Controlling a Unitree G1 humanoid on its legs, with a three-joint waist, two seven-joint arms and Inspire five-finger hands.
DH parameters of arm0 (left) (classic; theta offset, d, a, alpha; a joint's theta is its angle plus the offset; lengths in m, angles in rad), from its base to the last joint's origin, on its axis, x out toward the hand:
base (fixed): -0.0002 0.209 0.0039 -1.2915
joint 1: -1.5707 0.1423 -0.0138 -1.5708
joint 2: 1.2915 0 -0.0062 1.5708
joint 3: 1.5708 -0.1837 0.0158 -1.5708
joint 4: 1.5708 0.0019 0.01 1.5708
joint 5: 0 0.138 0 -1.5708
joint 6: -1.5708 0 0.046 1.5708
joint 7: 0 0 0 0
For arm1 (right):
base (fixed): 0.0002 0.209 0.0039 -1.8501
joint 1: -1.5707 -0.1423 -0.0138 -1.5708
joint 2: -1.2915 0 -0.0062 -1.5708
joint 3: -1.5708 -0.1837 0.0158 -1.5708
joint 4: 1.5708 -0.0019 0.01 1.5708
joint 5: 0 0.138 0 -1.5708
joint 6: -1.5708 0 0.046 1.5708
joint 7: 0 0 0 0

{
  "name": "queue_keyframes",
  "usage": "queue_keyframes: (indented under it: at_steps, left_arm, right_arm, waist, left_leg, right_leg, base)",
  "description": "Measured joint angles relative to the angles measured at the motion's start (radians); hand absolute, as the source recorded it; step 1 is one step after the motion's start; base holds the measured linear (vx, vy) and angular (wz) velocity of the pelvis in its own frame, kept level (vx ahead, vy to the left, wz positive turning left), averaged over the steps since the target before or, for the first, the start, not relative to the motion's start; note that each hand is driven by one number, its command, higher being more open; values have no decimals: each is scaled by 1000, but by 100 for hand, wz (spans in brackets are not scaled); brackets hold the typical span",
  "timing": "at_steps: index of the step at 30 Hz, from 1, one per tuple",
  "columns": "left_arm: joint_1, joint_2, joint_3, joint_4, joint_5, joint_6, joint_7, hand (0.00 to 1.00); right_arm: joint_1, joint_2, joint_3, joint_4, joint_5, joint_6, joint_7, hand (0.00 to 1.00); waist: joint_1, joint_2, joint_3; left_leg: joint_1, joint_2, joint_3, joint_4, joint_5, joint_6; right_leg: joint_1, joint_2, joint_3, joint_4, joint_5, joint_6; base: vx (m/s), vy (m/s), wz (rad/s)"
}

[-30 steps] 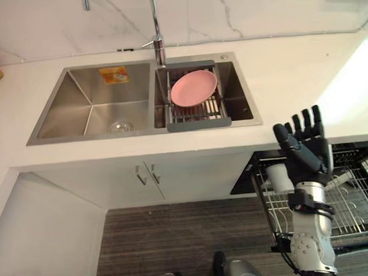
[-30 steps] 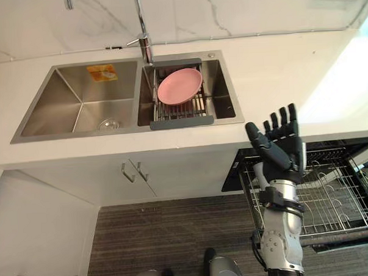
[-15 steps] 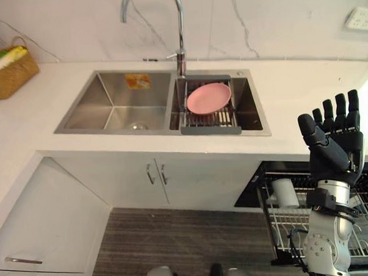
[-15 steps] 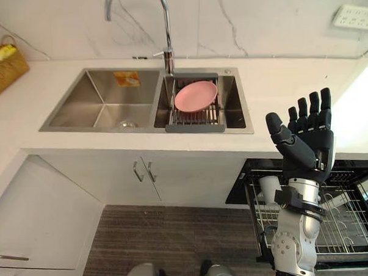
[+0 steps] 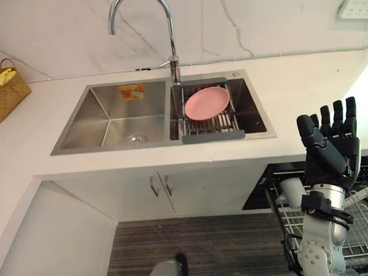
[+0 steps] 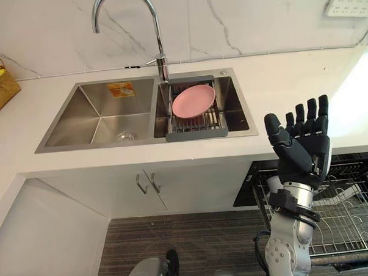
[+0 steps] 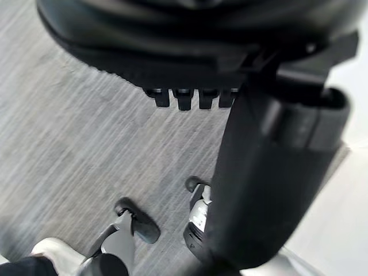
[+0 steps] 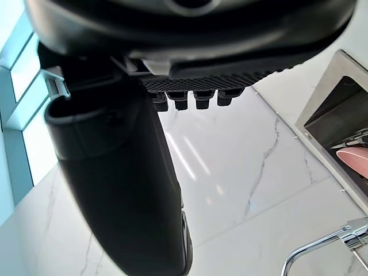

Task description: Walk over to the sink, pick up the cup, carry it to the dishwasher, place the cup inside the dishwasher, then close the dishwasher door

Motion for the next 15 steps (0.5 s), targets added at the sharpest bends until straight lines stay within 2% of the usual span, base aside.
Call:
queue_keyframes:
  at_steps: [1,2,3,4,5,6,7,8,9,10,12,13,14,15]
  left_arm:
    - [18,8,-1,1,1,-3,-1,100]
    - [25,11,-1,3,1,-6,-1,100]
    - [20,13,-4,28,1,-13,1,100]
    - [21,18,-10,30,1,-14,0,100]
    - [21,23,-23,33,1,-13,1,100]
    - [21,28,-29,34,-1,-14,1,100]
    - [21,31,-29,34,-5,-14,0,100]
    - [16,39,-30,28,-7,-14,4,100]
    - [14,46,-33,25,-4,-12,8,100]
    - [14,57,-43,24,0,-2,8,100]
    - [12,63,-43,21,1,8,8,100]
    - [15,66,-42,17,1,11,9,100]
    - [28,72,-38,2,1,13,11,100]
    - [33,78,-37,-5,2,12,12,100]
  right_arm:
    - [-11,0,0,37,1,5,14,100]
    - [-17,0,1,59,1,7,19,100]
    - [-48,-3,2,111,1,18,26,100]
    - [-67,-2,7,143,2,26,27,100]
    - [-72,1,10,164,2,30,31,100]
    - [-69,1,10,180,2,37,42,100]
    - [-68,1,12,181,2,38,47,100]
    - [-74,0,15,180,1,38,64,100]
    - [-79,-1,18,178,0,38,72,100]
    - [-91,-5,25,177,-2,38,83,100]
    - [-104,-9,25,176,0,38,87,100]
    - [-104,-9,25,171,2,38,87,100]
    - [-86,-5,26,158,8,39,87,100]
    - [-75,-4,27,146,12,41,88,100]
  waist:
    - [2,-26,-16]
    - [2,-39,-24]
    - [8,-43,-26]
    - [8,-48,-23]
    - [3,-52,-17]
    - [1,-54,-9]
    - [-1,-46,-9]
    - [-6,-44,-12]
    - [-10,-43,-12]
    - [-21,-38,-8]
    - [-26,-38,-1]
    - [-26,-44,4]
    - [-33,-60,0]
    - [-22,-69,-6]
  left_leg:
    - [10,-16,8,-9,-22,4]
    - [23,-26,14,-25,-34,9]
    - [52,-25,29,-53,-39,16]
    - [84,-23,32,-78,-37,21]
    - [124,-20,30,-98,-39,28]
    - [178,-14,20,-107,-47,24]
    - [202,-3,13,-106,-58,13]
    - [216,19,3,-104,-63,5]
    - [217,32,-4,-102,-66,1]
    - [216,63,-22,-96,-79,-16]
    - [219,98,-44,-76,-112,-44]
    - [226,108,-54,-43,-146,-67]
    - [234,99,-81,-4,-191,-98]
    - [241,95,-87,12,-213,-110]
  right_leg:
    - [-1,-18,4,16,-14,11]
    - [-9,-28,6,46,-26,23]
    - [-88,-37,-11,223,-37,42]
    - [-162,-51,-36,392,-16,66]
    - [-225,-69,-56,545,18,61]
    - [-251,-90,-90,622,3,30]
    - [-270,-98,-108,613,-13,9]
    - [-302,-97,-123,548,-19,4]
    - [-320,-90,-125,497,-18,4]
    - [-357,-75,-122,387,-2,12]
    - [-400,-69,-91,208,94,16]
    - [-400,-72,-57,111,175,18]
    - [-342,-83,-27,125,335,20]
    - [-325,-92,-24,127,295,73]
  base:
    - [265,23,-16]
    - [287,-4,-30]
    - [263,3,-29]
    - [252,10,-25]
    - [271,22,-1]
    - [299,-1,12]
    - [347,-31,23]
    - [269,-51,23]
    - [258,-104,30]
    - [256,-153,28]
    - [256,-195,30]
    - [266,-258,48]
    - [277,-287,42]
    - [286,-347,21]
